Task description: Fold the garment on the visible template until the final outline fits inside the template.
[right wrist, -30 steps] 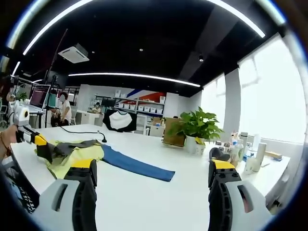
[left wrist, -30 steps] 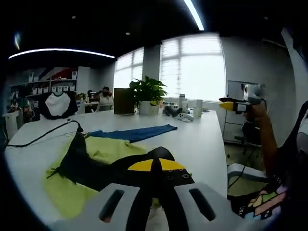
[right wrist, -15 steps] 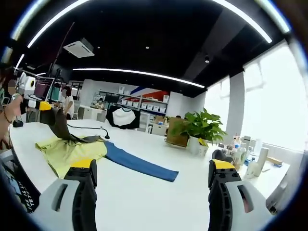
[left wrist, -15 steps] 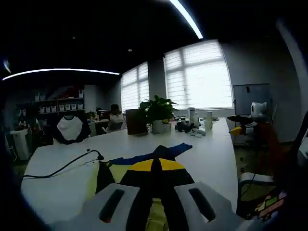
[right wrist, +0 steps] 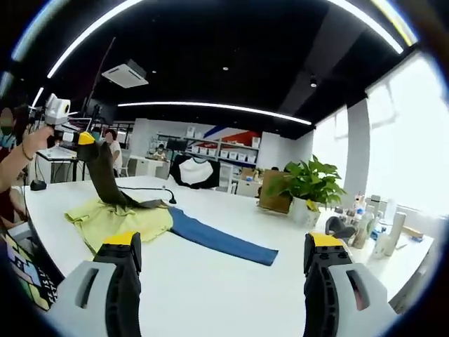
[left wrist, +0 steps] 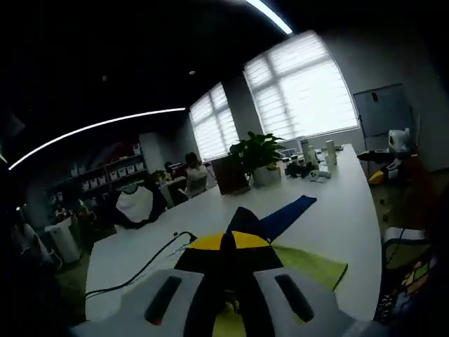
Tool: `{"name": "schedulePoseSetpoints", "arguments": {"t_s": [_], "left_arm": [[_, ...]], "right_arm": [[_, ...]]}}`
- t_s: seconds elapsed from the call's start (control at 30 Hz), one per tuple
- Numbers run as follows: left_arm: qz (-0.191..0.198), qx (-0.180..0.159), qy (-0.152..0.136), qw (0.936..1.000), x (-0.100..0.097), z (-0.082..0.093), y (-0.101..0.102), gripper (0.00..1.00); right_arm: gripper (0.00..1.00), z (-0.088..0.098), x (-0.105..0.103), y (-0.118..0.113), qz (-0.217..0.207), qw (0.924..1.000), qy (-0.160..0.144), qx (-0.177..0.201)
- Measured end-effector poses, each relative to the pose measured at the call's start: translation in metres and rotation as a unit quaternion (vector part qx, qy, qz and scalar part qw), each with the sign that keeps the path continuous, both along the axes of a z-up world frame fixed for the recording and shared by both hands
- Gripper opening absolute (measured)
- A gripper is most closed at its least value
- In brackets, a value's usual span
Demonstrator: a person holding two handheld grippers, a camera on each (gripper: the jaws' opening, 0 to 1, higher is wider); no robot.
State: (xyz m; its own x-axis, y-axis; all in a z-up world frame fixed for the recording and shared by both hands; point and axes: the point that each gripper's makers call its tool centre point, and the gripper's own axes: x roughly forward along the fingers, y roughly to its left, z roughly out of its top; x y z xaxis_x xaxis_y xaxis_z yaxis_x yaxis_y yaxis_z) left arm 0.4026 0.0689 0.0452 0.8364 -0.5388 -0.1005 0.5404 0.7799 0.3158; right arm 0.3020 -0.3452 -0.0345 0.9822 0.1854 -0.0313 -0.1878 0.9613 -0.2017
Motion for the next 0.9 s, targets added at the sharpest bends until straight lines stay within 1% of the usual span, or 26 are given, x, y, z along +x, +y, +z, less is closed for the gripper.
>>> {"name": "schedulePoseSetpoints", "arguments": {"t_s": [0.07,0.1,0.2,0.23,0.27,0.3,0.33,0.4,0.47,0.5,0.53,0.6,0.63,0.67,0.7,0.73,0.77,0.83,0.87,0.9], "left_arm": [[0.013,0.027,-0.014,0.9995,0.006,0.004,0.011,0.02],[0.035,0.041,-0.016,0.9984,0.013,0.006,0.023,0.02],[0.067,0.069,-0.016,0.9953,0.026,0.007,0.048,0.02],[0.068,0.073,-0.017,0.9949,0.029,0.008,0.052,0.02],[0.062,0.056,-0.014,0.9964,0.034,0.011,0.058,0.02],[0.063,0.028,-0.005,0.9976,0.038,0.013,0.061,0.02],[0.077,0.014,0.007,0.9969,0.045,0.014,0.072,0.02],[0.112,0.04,0.004,0.9929,0.058,0.013,0.096,0.02],[0.138,0.054,0.001,0.989,0.07,0.012,0.115,0.02],[0.146,0.049,0.002,0.988,0.073,0.011,0.122,0.02],[0.164,0.039,0.003,0.9856,0.079,0.009,0.135,0.02],[0.178,0.025,0.012,0.9837,0.084,0.006,0.148,0.02],[0.184,0.026,0.012,0.9825,0.087,0.005,0.157,0.02],[0.193,0.032,0.01,0.9806,0.089,0.004,0.163,0.02],[0.209,0.046,0.01,0.9767,0.091,0.002,0.175,0.02],[0.213,0.048,0.011,0.9757,0.092,0.001,0.178,0.02],[0.22,0.052,0.013,0.9739,0.094,-0.002,0.186,0.02],[0.226,0.068,0.016,0.9717,0.099,-0.007,0.198,0.02],[0.233,0.072,0.015,0.9697,0.102,-0.009,0.205,0.02],[0.242,0.078,0.019,0.9669,0.104,-0.012,0.214,0.02]], "right_arm": [[0.99,-0.004,-0.001,-0.004,-0.007,0.9999,0.01,-0.011],[0.99,-0.004,-0.001,-0.004,-0.009,0.9998,0.01,-0.012],[0.99,-0.004,0.0,-0.002,0.0,0.9999,0.008,-0.013],[0.99,-0.004,0.0,-0.001,0.005,0.9999,0.009,-0.009],[0.99,-0.005,0.001,0.0,0.007,0.9999,0.01,-0.007],[0.99,-0.007,0.001,0.002,0.012,0.9998,0.014,-0.005],[0.99,-0.007,0.001,0.003,0.015,0.9997,0.016,-0.005],[0.99,-0.007,0.001,0.005,0.019,0.9997,0.016,-0.002],[0.99,-0.006,0.001,0.009,0.025,0.9995,0.016,-0.008],[0.99,-0.005,0.001,0.01,0.027,0.9995,0.015,-0.008],[0.99,-0.002,0.001,0.01,0.025,0.9996,0.012,-0.003],[0.99,0.0,0.0,0.009,0.021,0.9997,0.01,-0.003],[0.99,0.0,0.0,0.009,0.021,0.9997,0.01,-0.004],[0.99,-0.001,-0.001,0.01,0.021,0.9997,0.011,-0.006],[0.99,-0.002,-0.001,0.011,0.022,0.9997,0.013,-0.006],[0.99,-0.004,0.0,0.012,0.024,0.9996,0.017,-0.003],[0.99,-0.004,0.002,0.012,0.026,0.9995,0.019,0.0],[0.99,-0.004,0.004,0.013,0.029,0.9993,0.02,0.012],[0.99,-0.002,0.005,0.016,0.035,0.9989,0.013,0.027],[0.99,-0.001,0.005,0.017,0.039,0.9986,0.011,0.032]]}}
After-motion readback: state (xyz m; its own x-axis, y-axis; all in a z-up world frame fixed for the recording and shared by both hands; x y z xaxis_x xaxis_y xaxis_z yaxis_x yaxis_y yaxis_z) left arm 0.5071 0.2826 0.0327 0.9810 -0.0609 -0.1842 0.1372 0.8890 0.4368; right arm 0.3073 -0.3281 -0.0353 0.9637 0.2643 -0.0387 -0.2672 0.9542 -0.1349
